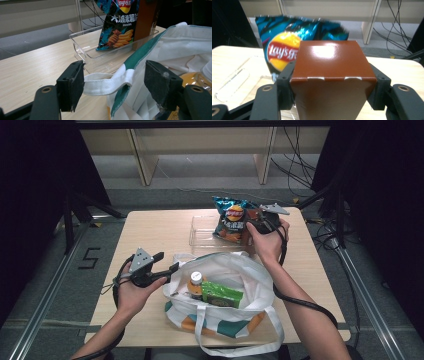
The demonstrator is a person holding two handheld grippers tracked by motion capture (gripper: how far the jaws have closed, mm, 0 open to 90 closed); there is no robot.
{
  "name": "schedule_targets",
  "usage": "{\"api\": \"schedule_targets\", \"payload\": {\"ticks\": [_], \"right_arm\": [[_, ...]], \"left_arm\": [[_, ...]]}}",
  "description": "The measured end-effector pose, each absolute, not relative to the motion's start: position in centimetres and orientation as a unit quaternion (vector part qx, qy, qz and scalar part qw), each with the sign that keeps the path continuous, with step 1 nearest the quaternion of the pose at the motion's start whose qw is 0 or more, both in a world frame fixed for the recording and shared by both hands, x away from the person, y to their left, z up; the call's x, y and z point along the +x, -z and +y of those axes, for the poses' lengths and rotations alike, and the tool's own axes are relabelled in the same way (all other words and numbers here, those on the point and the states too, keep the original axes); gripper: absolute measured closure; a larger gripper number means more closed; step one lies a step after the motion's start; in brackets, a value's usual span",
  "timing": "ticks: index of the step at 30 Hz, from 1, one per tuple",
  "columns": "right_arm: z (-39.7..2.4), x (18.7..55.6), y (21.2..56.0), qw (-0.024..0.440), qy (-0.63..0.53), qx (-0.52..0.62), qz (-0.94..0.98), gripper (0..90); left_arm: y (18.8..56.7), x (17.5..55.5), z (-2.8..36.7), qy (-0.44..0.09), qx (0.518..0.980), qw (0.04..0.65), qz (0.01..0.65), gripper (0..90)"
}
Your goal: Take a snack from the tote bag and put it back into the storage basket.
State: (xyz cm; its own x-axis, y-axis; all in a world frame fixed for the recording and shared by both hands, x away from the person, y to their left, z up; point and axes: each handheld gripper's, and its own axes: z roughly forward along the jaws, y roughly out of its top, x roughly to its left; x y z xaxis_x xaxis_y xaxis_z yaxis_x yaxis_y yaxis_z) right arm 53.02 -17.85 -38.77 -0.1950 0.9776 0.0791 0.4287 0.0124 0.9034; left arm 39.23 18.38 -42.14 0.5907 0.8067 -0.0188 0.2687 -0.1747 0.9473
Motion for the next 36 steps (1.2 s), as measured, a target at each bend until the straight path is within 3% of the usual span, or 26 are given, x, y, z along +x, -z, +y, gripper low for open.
{"api": "schedule_targets", "payload": {"ticks": [22, 36], "right_arm": [[-17.99, 52.78, 39.30, 0.316, -0.437, 0.539, 0.647, 37.7], [-18.66, 52.45, 38.76, 0.288, -0.449, 0.532, 0.658, 28.7]], "left_arm": [[42.13, 39.22, 18.36, -0.257, 0.722, 0.524, 0.372, 32.1], [42.20, 39.23, 18.30, -0.256, 0.722, 0.523, 0.373, 32.1]]}}
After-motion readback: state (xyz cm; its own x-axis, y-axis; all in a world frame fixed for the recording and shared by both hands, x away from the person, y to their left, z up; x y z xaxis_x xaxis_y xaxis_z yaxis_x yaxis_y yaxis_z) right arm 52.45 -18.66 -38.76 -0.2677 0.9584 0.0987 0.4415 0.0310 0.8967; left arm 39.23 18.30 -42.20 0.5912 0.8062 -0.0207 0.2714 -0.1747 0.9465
